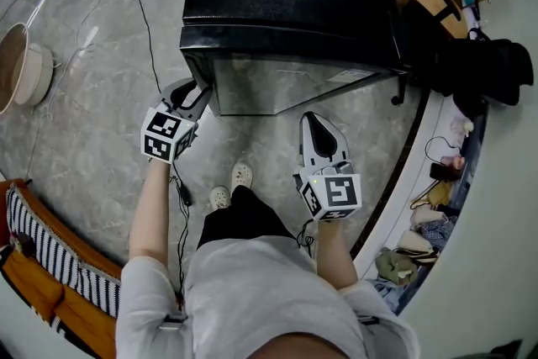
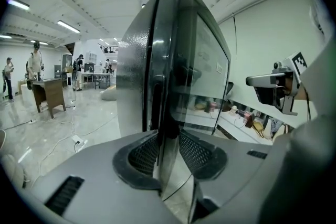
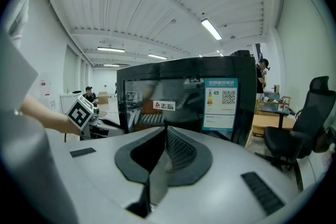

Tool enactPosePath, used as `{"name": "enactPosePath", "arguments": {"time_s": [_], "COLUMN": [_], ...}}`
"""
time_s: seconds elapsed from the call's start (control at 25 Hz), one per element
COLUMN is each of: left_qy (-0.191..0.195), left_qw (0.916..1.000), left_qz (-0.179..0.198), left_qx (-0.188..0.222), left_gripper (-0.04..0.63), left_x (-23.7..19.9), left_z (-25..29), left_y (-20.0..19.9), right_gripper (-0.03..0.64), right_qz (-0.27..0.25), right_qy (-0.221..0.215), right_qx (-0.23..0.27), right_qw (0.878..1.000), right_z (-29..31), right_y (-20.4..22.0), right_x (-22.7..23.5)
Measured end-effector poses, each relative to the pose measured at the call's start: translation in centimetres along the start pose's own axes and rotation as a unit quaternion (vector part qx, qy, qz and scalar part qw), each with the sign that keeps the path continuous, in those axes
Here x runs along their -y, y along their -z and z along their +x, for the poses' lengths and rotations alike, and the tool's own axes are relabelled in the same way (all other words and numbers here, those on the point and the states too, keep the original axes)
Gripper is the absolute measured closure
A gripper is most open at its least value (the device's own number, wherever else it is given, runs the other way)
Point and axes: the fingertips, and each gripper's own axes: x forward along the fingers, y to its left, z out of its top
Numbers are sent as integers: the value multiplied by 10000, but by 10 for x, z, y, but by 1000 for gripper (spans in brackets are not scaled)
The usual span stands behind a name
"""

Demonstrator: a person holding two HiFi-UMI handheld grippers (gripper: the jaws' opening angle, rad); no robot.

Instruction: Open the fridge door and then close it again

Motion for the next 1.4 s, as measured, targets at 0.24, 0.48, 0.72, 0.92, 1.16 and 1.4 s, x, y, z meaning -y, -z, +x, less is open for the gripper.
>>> {"name": "enactPosePath", "arguments": {"time_s": [0.24, 0.48, 0.72, 0.92, 1.16, 1.4], "left_qy": [-220, -372, -438, -557, -567, -450], "left_qw": [9996, 9991, 9988, 9982, 9983, 9989], "left_qz": [57, 51, -16, 3, -11, -90], "left_qx": [-142, -210, -238, -201, -145, -102], "left_gripper": [474, 472, 472, 472, 474, 489], "left_x": [-1, -1, 1, 0, 14, 60], "left_z": [-3, -4, -5, -3, -17, -48], "left_y": [1, 2, 2, 1, 9, 30], "right_gripper": [592, 592, 592, 592, 592, 592], "right_qz": [3, 59, 34, 10, 24, -72], "right_qy": [33, 168, 203, 201, 213, 173], "right_qx": [48, 56, 52, 50, 63, 135], "right_qw": [10000, 9998, 9998, 9998, 9998, 9997], "right_z": [-6, -15, -17, -15, -12, -17], "right_y": [-4, -4, -4, -7, -9, -14], "right_x": [1, 9, 9, 8, 6, 0]}}
